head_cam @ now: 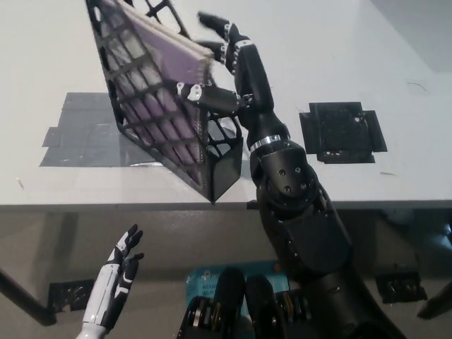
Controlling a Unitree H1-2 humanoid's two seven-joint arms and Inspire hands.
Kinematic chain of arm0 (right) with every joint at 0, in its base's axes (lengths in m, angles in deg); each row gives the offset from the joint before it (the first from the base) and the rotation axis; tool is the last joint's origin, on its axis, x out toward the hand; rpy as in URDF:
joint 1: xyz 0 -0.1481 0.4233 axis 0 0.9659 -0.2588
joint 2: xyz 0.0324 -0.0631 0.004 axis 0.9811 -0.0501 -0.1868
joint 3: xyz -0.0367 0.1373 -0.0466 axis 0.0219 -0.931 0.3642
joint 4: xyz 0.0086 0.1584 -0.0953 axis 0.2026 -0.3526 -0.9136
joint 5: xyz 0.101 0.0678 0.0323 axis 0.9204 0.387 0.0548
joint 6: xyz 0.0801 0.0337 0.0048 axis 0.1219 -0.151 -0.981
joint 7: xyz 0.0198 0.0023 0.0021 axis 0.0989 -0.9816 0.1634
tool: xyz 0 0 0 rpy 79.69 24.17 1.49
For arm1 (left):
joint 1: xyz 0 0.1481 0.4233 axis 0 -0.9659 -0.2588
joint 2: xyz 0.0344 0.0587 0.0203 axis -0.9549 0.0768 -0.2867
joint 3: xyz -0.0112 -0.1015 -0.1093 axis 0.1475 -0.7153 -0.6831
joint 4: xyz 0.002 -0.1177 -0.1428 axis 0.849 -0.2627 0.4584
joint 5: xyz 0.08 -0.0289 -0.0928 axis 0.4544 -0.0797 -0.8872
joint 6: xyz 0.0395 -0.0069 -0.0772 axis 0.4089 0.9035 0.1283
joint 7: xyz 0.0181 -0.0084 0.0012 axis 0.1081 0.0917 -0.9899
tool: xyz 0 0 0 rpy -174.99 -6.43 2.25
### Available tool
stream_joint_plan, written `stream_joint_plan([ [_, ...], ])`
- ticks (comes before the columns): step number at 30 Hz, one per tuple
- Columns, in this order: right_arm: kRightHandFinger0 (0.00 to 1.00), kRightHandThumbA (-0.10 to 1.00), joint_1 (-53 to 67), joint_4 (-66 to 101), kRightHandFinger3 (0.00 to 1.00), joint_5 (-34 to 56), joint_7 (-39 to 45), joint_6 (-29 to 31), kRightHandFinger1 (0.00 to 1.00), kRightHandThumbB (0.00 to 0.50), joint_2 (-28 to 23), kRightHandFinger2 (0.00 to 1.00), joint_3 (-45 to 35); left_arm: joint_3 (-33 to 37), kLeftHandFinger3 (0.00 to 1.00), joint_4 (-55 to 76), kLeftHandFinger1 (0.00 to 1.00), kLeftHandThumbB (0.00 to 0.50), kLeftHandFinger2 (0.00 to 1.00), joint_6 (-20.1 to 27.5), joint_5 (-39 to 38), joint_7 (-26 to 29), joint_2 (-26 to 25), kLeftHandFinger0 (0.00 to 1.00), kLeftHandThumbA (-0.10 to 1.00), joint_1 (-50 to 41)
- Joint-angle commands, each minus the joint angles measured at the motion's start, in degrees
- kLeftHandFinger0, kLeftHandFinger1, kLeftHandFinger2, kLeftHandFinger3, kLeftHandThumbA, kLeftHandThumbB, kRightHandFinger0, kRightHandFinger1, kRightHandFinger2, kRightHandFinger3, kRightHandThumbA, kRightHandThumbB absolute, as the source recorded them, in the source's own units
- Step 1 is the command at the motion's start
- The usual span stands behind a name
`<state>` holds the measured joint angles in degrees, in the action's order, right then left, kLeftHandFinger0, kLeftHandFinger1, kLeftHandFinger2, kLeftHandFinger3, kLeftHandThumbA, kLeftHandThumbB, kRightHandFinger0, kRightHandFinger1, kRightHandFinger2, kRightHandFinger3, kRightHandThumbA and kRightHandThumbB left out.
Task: A person hands a notebook to the robot and the robot grabs it with its right hand and places it in the magazine stand kept in the centre of the desk infront of it.
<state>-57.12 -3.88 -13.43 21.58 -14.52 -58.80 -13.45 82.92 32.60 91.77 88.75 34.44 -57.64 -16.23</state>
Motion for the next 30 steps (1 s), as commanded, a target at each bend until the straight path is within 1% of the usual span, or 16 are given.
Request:
stream_joint_plan([
  [1, 1.00, 1.00, -4.00, 0.27, 1.00, -0.64, 5.96, 4.77, 1.00, 0.456, -0.28, 1.00, 1.98, 0.02, 1.00, 1.88, 1.00, 0.500, 1.00, 2.10, 0.59, -0.45, -0.62, 0.88, 1.00, 0.42],
  [3, 1.00, 1.00, -3.43, 0.95, 1.00, -1.03, 6.30, 4.28, 1.00, 0.469, -0.49, 1.00, 2.27, 0.03, 1.00, 1.79, 1.00, 0.500, 1.00, 2.10, 0.75, -0.28, -0.43, 0.88, 1.00, -0.28],
  [4, 1.00, 1.00, -3.39, 1.25, 1.00, -0.51, 6.56, 4.23, 1.00, 0.494, -0.46, 1.00, 2.01, 0.12, 1.00, 1.82, 1.00, 0.500, 1.00, 2.10, 0.81, -0.22, -0.49, 0.89, 1.00, -0.36],
  [6, 1.00, 1.00, -3.50, 2.06, 1.00, 0.90, 7.45, 3.89, 1.00, 0.496, -0.30, 1.00, 1.24, 0.23, 1.00, 1.87, 1.00, 0.500, 1.00, 2.10, 0.94, 0.08, -0.67, 0.90, 1.00, -0.44],
  [11, 1.00, 1.00, -3.42, 6.68, 1.00, 4.71, 9.16, 2.60, 1.00, 0.471, 0.15, 1.00, -1.10, 0.48, 1.00, 1.77, 1.00, 0.497, 1.00, 2.10, 0.05, 0.39, -0.68, 0.88, 1.00, -0.52],
  [13, 1.00, 1.00, -2.76, 12.28, 1.00, 4.82, 8.42, 1.39, 1.00, 0.439, -0.07, 1.00, -2.00, 0.46, 1.00, 1.85, 1.00, 0.500, 1.00, 2.10, 0.18, 0.16, -0.76, 0.91, 1.00, -0.80],
  [16, 1.00, 1.00, -1.74, 19.67, 1.00, 5.10, 8.11, -1.87, 1.00, 0.436, -0.67, 1.00, -2.99, 0.02, 1.00, 1.98, 1.00, 0.500, 1.00, 2.10, -0.41, -0.51, -0.83, 0.92, 1.00, -1.00],
  [17, 1.00, 1.00, -0.61, 25.98, 1.00, 6.18, 8.75, -4.52, 1.00, 0.458, -2.11, 1.00, -3.76, 0.00, 1.00, 1.89, 1.00, 0.500, 1.00, 2.10, -0.73, -0.53, -0.81, 0.89, 1.00, -1.00],
  [19, 1.00, 1.00, 0.45, 31.73, 1.00, 7.34, 9.53, -6.23, 1.00, 0.470, -3.79, 1.00, -4.61, 0.28, 1.00, 1.66, 1.00, 0.500, 1.00, 2.10, -0.03, 0.00, -0.93, 0.88, 1.00, -0.80],
  [22, 1.00, 1.00, 2.90, 39.27, 1.00, 8.07, 9.92, -7.54, 1.00, 0.460, -6.00, 1.00, -5.43, 0.37, 1.00, 1.50, 1.00, 0.500, 1.00, 2.10, 0.34, -0.26, -0.68, 0.89, 1.00, -1.12],
  [24, 1.00, 1.00, 5.41, 45.34, 1.00, 6.33, 10.11, -9.27, 1.00, 0.471, -8.33, 1.00, -5.45, 0.44, 1.00, 1.53, 1.00, 0.500, 1.00, 2.10, 0.82, -0.33, -0.38, 0.89, 1.00, -1.37],
  [25, 1.00, 1.00, 5.41, 45.34, 1.00, 6.33, 10.11, -9.27, 1.00, 0.472, -8.33, 1.00, -5.45, 0.44, 1.00, 1.53, 1.00, 0.500, 1.00, 2.10, 0.82, -0.33, -0.38, 0.89, 1.00, -1.37],
  [26, 1.00, 1.00, 6.70, 48.36, 1.00, 6.40, 10.28, -10.39, 1.00, 0.476, -9.50, 1.00, -5.59, 0.55, 1.00, 1.44, 1.00, 0.500, 1.00, 2.10, 0.99, -0.14, -0.33, 0.89, 1.00, -1.19],
  [27, 1.00, 1.00, 9.27, 52.33, 1.00, 5.59, 11.14, -9.86, 1.00, 0.440, -11.92, 1.00, -5.79, 0.73, 1.00, 1.22, 1.00, 0.500, 1.00, 2.10, 0.87, -0.07, -0.48, 0.90, 1.00, -0.70],
  [29, 1.00, 1.00, 10.80, 54.26, 1.00, 4.96, 11.77, -9.04, 1.00, 0.432, -13.55, 1.00, -5.79, 0.76, 1.00, 1.09, 1.00, 0.500, 1.00, 2.10, 0.61, -0.21, -0.55, 0.90, 1.00, -0.39],
  [30, 1.00, 1.00, 13.30, 57.06, 1.00, 5.52, 11.94, -9.73, 1.00, 0.428, -14.72, 1.00, -5.94, 0.83, 1.00, 0.94, 1.00, 0.500, 1.00, 2.10, 0.09, -0.73, -0.54, 0.91, 1.00, -0.24],
])
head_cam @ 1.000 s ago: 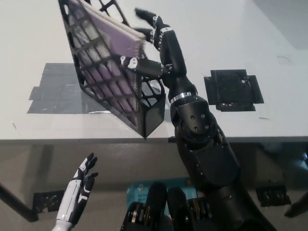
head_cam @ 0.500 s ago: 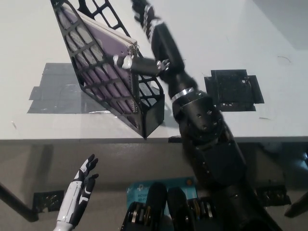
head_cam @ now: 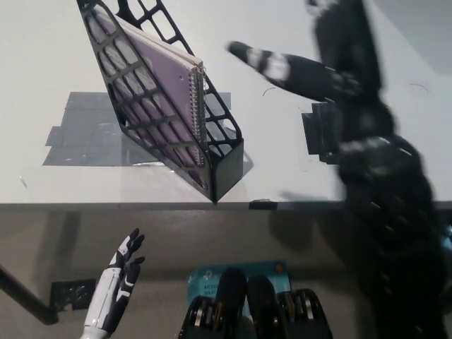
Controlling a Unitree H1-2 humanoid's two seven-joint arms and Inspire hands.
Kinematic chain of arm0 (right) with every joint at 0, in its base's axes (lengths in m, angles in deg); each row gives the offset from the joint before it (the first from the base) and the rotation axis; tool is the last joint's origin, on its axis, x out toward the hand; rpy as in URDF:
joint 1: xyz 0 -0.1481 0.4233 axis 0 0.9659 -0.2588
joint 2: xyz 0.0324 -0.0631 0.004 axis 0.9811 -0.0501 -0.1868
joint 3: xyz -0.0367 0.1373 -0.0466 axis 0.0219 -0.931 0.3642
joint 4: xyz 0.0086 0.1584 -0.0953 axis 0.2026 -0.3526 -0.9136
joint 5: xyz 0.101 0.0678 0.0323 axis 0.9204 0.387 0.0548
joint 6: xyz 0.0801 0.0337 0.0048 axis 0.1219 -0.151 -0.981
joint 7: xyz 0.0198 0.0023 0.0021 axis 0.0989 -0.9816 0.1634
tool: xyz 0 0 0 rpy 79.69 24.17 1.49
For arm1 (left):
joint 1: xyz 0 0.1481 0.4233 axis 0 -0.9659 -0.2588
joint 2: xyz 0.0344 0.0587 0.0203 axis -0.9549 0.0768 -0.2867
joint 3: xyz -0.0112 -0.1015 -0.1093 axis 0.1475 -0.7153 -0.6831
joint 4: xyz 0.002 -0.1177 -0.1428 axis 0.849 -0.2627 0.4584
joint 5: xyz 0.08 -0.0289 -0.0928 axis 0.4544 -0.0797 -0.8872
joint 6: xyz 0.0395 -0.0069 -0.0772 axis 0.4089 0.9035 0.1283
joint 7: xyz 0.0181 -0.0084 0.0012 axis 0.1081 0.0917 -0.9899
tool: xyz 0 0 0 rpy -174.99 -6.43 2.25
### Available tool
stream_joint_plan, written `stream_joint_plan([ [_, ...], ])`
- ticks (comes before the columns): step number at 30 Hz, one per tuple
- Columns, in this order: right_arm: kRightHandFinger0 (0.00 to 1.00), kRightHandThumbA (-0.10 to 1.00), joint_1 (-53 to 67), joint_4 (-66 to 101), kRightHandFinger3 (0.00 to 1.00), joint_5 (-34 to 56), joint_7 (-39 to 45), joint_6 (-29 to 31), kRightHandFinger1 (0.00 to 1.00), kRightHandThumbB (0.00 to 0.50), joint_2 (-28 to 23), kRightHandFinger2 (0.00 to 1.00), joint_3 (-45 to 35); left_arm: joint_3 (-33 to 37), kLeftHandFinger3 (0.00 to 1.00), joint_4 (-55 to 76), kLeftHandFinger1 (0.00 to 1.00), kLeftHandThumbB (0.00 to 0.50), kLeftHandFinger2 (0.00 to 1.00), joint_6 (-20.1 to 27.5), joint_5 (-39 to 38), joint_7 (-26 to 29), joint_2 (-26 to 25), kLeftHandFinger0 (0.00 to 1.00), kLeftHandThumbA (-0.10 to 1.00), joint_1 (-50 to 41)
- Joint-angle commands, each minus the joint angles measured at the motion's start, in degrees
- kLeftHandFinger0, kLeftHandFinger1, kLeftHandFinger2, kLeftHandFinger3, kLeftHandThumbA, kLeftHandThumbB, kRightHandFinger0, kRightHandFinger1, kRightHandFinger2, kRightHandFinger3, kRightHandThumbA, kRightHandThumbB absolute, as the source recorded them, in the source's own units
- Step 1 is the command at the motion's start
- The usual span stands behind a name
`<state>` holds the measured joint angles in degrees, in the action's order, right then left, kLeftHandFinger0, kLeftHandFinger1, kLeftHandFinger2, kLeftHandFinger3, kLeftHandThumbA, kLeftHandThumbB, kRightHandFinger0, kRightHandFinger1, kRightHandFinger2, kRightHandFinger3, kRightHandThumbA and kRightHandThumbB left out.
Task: A person hands a notebook to the robot and the robot grabs it with its right hand and places it in the magazine stand kept in the centre of the desk infront of it.
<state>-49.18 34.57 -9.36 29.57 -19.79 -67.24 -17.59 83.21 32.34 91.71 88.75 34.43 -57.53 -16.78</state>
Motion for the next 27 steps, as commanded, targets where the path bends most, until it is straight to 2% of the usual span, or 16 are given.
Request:
stream_joint_plan([
  [1, 1.00, 1.00, 7.43, 20.35, 1.00, 1.68, 4.05, -4.50, 1.00, 0.426, -6.95, 1.00, -1.96, 0.76, 1.00, 1.05, 1.00, 0.500, 1.00, 2.16, -0.14, -1.11, -0.73, 0.93, 1.00, 0.49],
  [3, 1.00, 1.00, 10.68, 22.70, 1.00, 1.79, 3.97, -4.39, 1.00, 0.433, -8.07, 1.00, -2.05, 1.15, 1.00, 0.83, 1.00, 0.500, 1.00, 2.16, -0.52, -1.95, -0.93, 0.96, 1.00, 0.87],
  [4, 1.00, 1.00, 14.95, 24.61, 1.00, 1.14, 4.39, -3.77, 1.00, 0.421, -9.44, 1.00, -1.95, 1.53, 1.00, 0.75, 1.00, 0.500, 1.00, 2.16, -1.55, -4.04, -1.33, 1.00, 1.00, 1.04],
  [10, 1.00, 1.00, 26.03, 23.84, 1.00, -1.63, 4.44, 0.09, 1.00, 0.441, -11.15, 1.00, -0.75, 3.29, 1.00, 0.11, 1.00, 0.500, 1.00, 2.16, -5.05, -10.10, -2.51, 1.00, 1.00, 1.42],
  [12, 1.00, 1.00, 31.60, 19.71, 1.00, -0.89, 4.63, 3.43, 1.00, 0.399, -11.07, 1.00, 0.07, 4.08, 1.00, -0.11, 1.00, 0.500, 1.00, 2.16, -6.06, -12.17, -2.92, 1.00, 1.00, 1.53],
  [15, 1.00, 1.00, 36.27, 15.53, 1.00, 1.96, 5.65, 5.41, 1.00, 0.411, -10.60, 1.00, 0.85, 4.45, 1.00, 0.05, 1.00, 0.500, 1.00, 2.16, -6.50, -13.15, -3.23, 1.00, 1.00, 1.28],
  [18, 1.00, 1.00, 40.26, 11.07, 1.00, 4.26, 6.21, 6.08, 1.00, 0.385, -8.94, 1.00, 1.53, 3.98, 1.00, 0.02, 1.00, 0.500, 1.00, 2.16, -7.74, -14.25, -3.12, 1.00, 1.00, 1.08],
  [19, 1.00, 1.00, 42.45, 9.13, 1.00, 4.49, 6.14, 6.58, 1.00, 0.336, -7.65, 1.00, 2.21, 3.65, 1.00, -0.12, 1.00, 0.500, 1.00, 2.16, -8.50, -14.99, -3.12, 1.00, 1.00, 1.03],
  [21, 1.00, 1.00, 43.96, 7.54, 1.00, 4.69, 6.44, 6.78, 1.00, 0.325, -6.69, 1.00, 2.72, 3.18, 1.00, -0.22, 1.00, 0.500, 1.00, 2.16, -9.17, -15.92, -3.07, 1.00, 1.00, 0.97],
  [23, 1.00, 1.00, 45.12, 5.33, 1.00, 4.17, 6.95, 7.16, 1.00, 0.281, -6.17, 1.00, 3.42, 2.85, 1.00, -0.33, 1.00, 0.500, 1.00, 2.16, -10.01, -16.96, -3.16, 1.00, 1.00, 0.87],
  [27, 1.00, 1.00, 46.34, 0.84, 1.00, 3.87, 8.24, 8.02, 1.00, 0.261, -6.07, 1.00, 4.16, 2.11, 1.00, -0.40, 1.00, 0.500, 1.00, 2.16, -10.92, -18.43, -3.04, 1.00, 1.00, 0.51],
])
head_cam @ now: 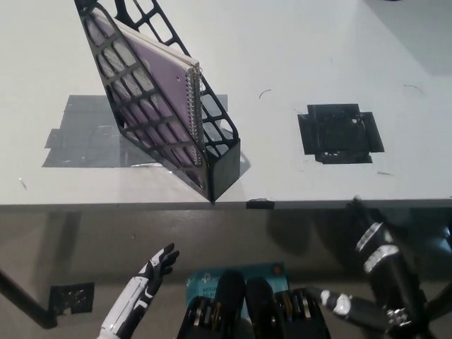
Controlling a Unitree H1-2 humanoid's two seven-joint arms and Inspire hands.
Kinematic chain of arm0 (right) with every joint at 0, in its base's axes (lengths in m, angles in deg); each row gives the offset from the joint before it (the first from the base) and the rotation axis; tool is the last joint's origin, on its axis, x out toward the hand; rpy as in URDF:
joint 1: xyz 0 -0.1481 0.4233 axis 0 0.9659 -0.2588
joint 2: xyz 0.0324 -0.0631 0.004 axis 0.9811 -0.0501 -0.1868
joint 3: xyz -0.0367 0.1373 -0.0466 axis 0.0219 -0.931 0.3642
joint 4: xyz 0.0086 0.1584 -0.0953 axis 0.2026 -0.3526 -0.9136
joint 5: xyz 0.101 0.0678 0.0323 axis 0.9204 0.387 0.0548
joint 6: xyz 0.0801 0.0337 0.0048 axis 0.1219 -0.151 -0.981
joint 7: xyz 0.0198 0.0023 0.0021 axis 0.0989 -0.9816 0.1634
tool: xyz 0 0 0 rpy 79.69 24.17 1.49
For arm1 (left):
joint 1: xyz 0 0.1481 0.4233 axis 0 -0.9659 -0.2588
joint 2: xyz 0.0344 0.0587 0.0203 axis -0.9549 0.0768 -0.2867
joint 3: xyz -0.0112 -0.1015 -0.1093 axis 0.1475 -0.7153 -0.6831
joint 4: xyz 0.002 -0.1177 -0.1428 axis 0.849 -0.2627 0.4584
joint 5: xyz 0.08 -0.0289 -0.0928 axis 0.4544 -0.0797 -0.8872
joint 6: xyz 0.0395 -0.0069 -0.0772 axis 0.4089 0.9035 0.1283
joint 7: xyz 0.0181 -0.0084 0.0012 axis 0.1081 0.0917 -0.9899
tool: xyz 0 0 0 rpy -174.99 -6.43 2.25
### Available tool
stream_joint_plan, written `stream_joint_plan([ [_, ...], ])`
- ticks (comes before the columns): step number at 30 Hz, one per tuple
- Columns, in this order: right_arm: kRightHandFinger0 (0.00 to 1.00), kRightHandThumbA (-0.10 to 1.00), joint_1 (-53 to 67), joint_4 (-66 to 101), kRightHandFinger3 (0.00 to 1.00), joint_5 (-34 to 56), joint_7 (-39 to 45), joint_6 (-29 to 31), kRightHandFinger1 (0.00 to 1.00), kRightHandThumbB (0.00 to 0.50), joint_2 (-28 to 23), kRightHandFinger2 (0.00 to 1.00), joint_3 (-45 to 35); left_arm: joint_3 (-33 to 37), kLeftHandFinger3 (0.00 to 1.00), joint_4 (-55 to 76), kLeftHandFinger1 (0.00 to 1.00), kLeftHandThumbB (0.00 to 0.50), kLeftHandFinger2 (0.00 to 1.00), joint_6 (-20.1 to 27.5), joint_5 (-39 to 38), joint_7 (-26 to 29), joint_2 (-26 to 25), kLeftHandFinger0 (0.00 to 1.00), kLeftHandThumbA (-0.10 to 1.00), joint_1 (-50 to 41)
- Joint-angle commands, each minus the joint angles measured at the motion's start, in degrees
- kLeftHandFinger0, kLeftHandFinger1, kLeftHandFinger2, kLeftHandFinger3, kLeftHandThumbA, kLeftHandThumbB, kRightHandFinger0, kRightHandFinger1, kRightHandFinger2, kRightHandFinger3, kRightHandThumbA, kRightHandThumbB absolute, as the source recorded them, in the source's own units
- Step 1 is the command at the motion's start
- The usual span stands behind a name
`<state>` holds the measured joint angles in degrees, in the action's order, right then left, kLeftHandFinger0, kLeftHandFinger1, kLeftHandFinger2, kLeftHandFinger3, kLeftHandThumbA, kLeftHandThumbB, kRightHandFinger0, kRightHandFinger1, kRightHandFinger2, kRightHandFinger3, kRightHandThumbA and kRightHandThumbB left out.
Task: A person hands a notebook to the robot and the robot grabs it with its right hand and places it in the magazine stand kept in the centre of the desk infront of it.
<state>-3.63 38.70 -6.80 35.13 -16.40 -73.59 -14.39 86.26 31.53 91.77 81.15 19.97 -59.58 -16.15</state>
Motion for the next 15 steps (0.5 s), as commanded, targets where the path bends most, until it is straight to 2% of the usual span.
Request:
stream_joint_plan([
  [1, 1.00, 1.00, 0.88, -5.30, 1.00, 1.59, 3.22, 4.48, 1.00, 0.261, 0.29, 1.00, 1.16, -1.09, 1.00, 0.43, 1.00, 0.500, 1.00, 2.10, -3.18, -4.15, -0.98, 1.00, 1.00, -0.16],
  [9, 1.00, 1.00, -0.16, -9.28, 1.00, 1.15, 4.24, 3.31, 1.00, 0.261, 0.59, 1.00, 1.64, -1.96, 1.00, 0.19, 1.00, 0.500, 1.00, 2.10, -2.38, -4.67, -0.73, 1.00, 1.00, -0.18],
  [11, 1.00, 1.00, -0.32, -9.99, 1.00, 0.90, 4.69, 2.79, 1.00, 0.287, 0.40, 1.00, 1.88, -2.52, 1.00, -0.05, 1.00, 0.500, 1.00, 2.10, -2.99, -5.04, -0.19, 1.00, 1.00, -0.47],
  [15, 1.00, 1.00, -0.45, -10.50, 1.00, 0.52, 5.11, 2.15, 1.00, 0.295, 0.31, 1.00, 2.21, -3.33, 1.00, 0.09, 1.00, 0.500, 1.00, 2.10, -3.42, -5.19, 0.35, 1.00, 1.00, -1.31],
])
